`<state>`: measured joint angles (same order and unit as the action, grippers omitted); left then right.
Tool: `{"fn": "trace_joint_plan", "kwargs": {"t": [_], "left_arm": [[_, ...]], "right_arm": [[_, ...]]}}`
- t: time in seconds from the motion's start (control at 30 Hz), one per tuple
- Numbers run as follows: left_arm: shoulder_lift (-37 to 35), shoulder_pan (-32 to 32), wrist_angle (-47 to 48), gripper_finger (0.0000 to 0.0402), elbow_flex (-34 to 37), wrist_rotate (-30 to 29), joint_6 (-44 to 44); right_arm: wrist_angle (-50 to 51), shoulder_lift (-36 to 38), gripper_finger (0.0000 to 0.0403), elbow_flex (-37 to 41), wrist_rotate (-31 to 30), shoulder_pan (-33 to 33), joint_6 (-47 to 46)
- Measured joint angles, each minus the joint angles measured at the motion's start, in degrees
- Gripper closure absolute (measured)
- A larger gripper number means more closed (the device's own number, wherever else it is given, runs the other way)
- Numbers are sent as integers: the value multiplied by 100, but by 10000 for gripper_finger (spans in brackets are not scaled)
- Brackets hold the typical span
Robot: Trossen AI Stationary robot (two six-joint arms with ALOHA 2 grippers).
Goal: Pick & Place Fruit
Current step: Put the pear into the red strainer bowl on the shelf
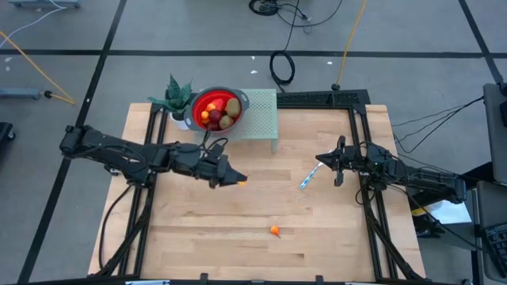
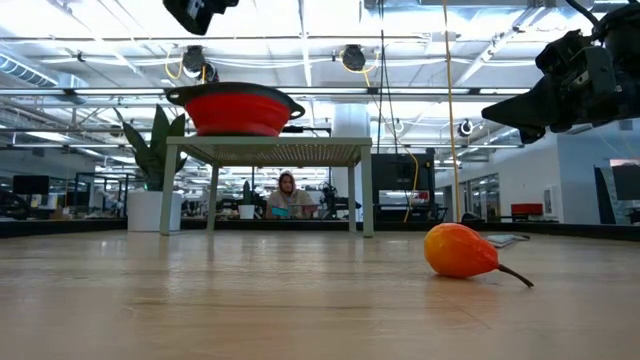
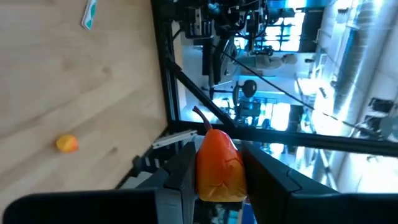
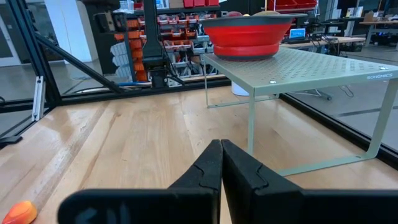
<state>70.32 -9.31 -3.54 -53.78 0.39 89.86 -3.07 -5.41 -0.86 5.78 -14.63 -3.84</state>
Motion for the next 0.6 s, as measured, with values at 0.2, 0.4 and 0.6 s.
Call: {"fn": "trace_joint_plan", "kwargs": {"t": [0.2, 0.4, 0.6], "left_arm": [[0, -85, -8, 291, 0, -70, 138], [0, -137, -21, 291, 0, -344, -1264], [0, -342, -496, 291, 0, -351, -4082]], "right_arm": [[0, 0, 403, -2, 2, 0, 0], [0, 0, 403, -1, 2, 0, 0], [4, 0, 403, -2, 17, 1, 1]]}}
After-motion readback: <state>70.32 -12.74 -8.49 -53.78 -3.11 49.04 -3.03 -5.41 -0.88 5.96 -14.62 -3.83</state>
